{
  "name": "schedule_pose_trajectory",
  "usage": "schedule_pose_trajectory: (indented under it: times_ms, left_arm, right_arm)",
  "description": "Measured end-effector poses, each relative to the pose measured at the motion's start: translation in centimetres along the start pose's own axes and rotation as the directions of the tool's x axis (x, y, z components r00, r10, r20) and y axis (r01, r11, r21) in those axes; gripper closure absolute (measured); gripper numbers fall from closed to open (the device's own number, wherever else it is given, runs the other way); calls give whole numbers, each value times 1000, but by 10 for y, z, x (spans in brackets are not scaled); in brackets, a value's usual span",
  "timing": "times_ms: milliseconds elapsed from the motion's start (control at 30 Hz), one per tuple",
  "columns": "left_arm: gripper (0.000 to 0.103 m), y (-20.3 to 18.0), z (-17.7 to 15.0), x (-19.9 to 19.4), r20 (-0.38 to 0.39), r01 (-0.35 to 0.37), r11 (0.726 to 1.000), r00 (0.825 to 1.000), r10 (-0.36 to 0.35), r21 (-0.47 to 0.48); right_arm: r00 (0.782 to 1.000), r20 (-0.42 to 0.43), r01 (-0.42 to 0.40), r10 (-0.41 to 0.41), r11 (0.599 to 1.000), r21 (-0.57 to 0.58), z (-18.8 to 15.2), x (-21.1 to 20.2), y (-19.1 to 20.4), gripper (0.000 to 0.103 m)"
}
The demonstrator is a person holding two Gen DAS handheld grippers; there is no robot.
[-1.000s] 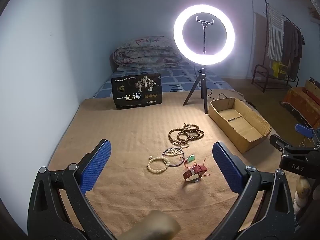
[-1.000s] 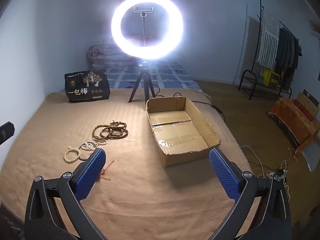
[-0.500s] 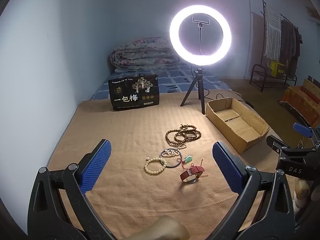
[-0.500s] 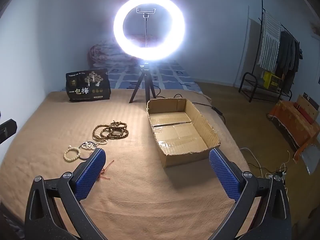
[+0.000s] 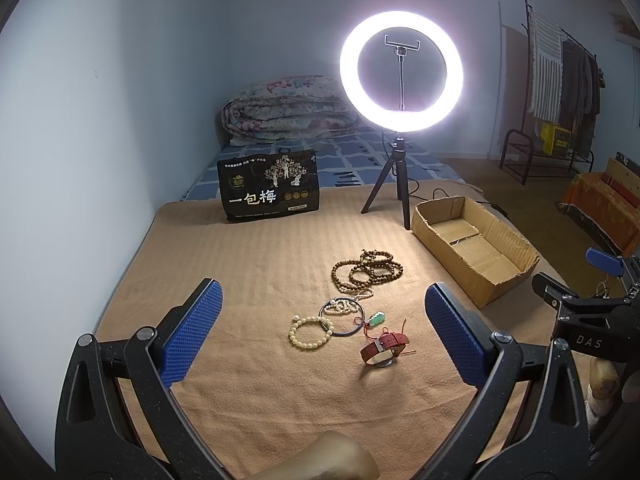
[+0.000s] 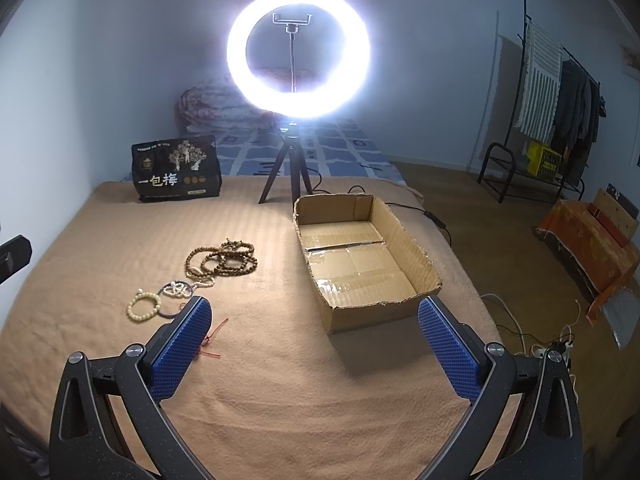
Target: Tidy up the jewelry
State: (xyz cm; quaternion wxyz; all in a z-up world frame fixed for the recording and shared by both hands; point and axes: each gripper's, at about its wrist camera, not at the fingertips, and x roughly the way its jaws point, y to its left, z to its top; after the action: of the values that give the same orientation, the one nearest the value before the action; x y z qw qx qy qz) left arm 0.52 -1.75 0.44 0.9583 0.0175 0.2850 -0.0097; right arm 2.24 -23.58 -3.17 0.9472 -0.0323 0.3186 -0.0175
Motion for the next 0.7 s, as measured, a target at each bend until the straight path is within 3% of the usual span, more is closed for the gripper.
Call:
schedule_pose_trajectory:
  times_ms: [233,300,700]
  left_arm:
    - [0,-11,5,6,-4,3,1000,1000,-3,3]
    - [0,7,-3,-4,7,3,1000,1000,-3,-2]
    - [0,5,-2,-5,6,2,1000,1000,-2,-2]
  right_arm:
    - [1000,-8,-5,5,1000,2,0,-1,-1,0]
    - [1000,-6,-4,4,1000,4,1,-2,-2,0]
    - [1000,-14,-5,5,1000,-2,2,0,0,0]
